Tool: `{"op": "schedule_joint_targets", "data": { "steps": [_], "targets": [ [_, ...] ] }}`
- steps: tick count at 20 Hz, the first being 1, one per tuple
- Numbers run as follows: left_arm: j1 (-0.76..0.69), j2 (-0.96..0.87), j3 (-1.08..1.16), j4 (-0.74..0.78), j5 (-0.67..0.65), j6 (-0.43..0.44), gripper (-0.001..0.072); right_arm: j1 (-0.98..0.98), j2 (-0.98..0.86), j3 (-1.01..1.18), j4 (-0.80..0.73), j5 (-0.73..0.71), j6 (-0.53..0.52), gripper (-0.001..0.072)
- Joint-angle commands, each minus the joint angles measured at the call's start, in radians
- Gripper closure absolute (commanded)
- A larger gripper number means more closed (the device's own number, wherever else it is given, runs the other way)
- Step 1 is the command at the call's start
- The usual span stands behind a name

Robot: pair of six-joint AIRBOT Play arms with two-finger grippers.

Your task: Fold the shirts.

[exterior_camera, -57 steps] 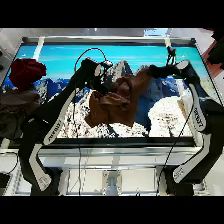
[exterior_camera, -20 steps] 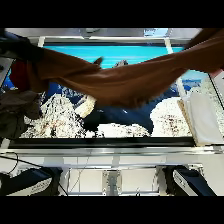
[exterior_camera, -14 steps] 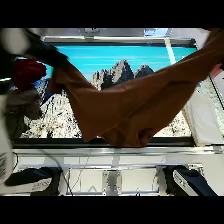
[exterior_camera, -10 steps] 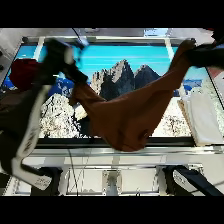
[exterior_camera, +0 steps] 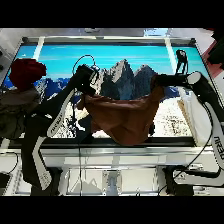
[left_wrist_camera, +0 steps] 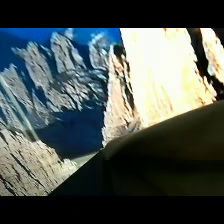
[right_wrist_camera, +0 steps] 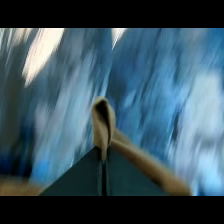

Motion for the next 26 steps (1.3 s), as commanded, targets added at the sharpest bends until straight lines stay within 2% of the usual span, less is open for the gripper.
{"op": "schedule_joint_targets", "data": {
  "steps": [1, 2, 6, 7, 8, 9, 11, 13, 14, 16, 17, 19, 22, 26],
  "targets": [
    [0.023, -0.013, 0.097, 0.040, 0.029, -0.024, 0.0697, 0.028, -0.058, -0.016, 0.097, -0.429, 0.000, 0.0689],
    [0.034, -0.012, 0.108, 0.037, 0.034, -0.030, 0.0697, 0.027, -0.067, -0.010, 0.122, -0.476, -0.001, 0.0689],
    [0.061, -0.012, 0.104, -0.024, 0.027, -0.034, 0.0683, 0.028, -0.131, 0.051, 0.123, -0.478, 0.000, 0.0672],
    [0.060, -0.012, 0.105, -0.020, 0.029, -0.037, 0.0409, 0.033, -0.133, 0.051, 0.133, -0.483, 0.000, 0.0481],
    [0.060, -0.008, 0.105, -0.006, 0.032, -0.037, 0.0067, 0.033, -0.129, 0.057, 0.136, -0.472, 0.000, 0.0250],
    [0.060, 0.003, 0.108, 0.040, 0.025, -0.046, 0.0000, 0.027, -0.121, 0.074, 0.131, -0.434, -0.002, 0.0231],
    [0.062, 0.058, 0.108, 0.175, 0.012, -0.100, 0.0001, -0.004, -0.080, 0.113, 0.084, -0.360, -0.002, 0.0232],
    [0.074, 0.150, 0.107, 0.257, -0.005, -0.111, 0.0002, -0.062, 0.005, 0.137, -0.027, -0.232, -0.001, 0.0247],
    [0.087, 0.202, 0.105, 0.262, -0.015, -0.111, 0.0002, -0.099, 0.056, 0.138, -0.075, -0.133, 0.008, 0.0278],
    [0.123, 0.307, 0.099, 0.240, -0.029, -0.112, 0.0002, -0.191, 0.158, 0.136, -0.182, 0.161, 0.099, 0.0279],
    [0.145, 0.361, 0.082, 0.220, -0.023, -0.116, 0.0002, -0.235, 0.204, 0.118, -0.230, 0.310, 0.108, 0.0279],
    [0.184, 0.452, 0.029, 0.164, -0.013, -0.117, 0.0002, -0.308, 0.306, 0.010, -0.235, 0.520, 0.103, 0.0279],
    [0.227, 0.547, -0.106, 0.078, -0.011, -0.117, 0.0002, -0.332, 0.487, -0.305, -0.128, 0.582, 0.105, 0.0277],
    [0.233, 0.617, -0.303, 0.064, 0.011, -0.117, 0.0002, -0.314, 0.638, -0.726, 0.311, 0.598, 0.104, 0.0277]
  ]
}}
